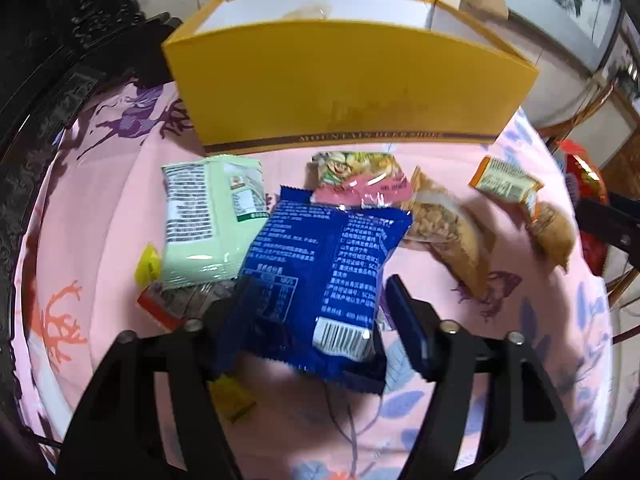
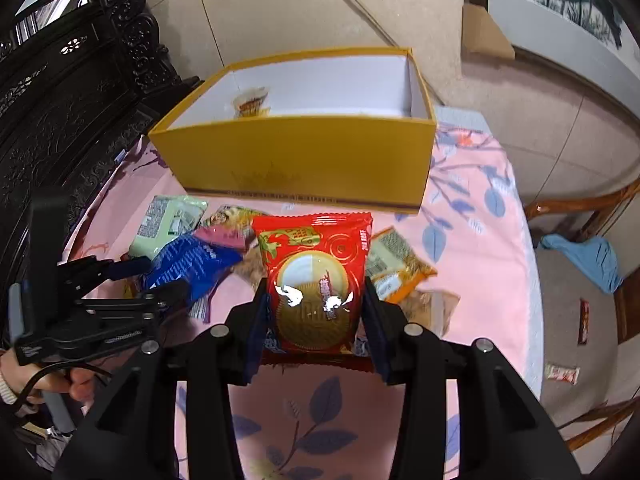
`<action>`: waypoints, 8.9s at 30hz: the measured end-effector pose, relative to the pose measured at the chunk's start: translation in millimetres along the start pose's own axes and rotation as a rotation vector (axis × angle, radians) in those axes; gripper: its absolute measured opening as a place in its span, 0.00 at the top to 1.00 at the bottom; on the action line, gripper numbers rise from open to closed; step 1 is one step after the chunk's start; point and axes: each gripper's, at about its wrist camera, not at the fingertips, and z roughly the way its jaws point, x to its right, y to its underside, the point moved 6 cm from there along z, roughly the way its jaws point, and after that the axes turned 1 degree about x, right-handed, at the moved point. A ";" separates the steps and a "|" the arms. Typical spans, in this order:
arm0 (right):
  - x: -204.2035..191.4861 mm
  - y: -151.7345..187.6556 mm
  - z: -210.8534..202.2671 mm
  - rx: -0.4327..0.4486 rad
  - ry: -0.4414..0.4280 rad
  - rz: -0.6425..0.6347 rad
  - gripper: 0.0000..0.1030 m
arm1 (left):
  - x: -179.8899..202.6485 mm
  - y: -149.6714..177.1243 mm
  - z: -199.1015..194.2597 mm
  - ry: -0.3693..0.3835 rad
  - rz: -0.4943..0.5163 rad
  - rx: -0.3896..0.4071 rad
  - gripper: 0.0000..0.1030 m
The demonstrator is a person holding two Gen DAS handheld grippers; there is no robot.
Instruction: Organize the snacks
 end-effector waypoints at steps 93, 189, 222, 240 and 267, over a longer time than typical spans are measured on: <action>13.6 -193.1 39.8 0.234 0.014 0.047 0.57 | -29.6 -206.5 -30.0 -0.027 -0.260 0.333 0.49; -22.1 -38.0 -207.6 0.302 0.101 0.026 0.40 | 34.3 -103.9 -333.2 -0.114 0.131 0.558 0.15; 74.3 53.5 51.6 -0.106 0.078 0.137 0.56 | 20.5 30.1 14.5 -0.041 -0.064 -0.010 0.13; 30.6 5.4 -47.6 0.075 0.047 0.147 0.56 | 13.7 -21.9 -82.3 0.026 0.065 0.170 0.58; -6.7 -203.9 -22.0 0.311 0.025 0.048 0.62 | -27.9 -193.5 -61.7 0.025 -0.146 0.319 0.57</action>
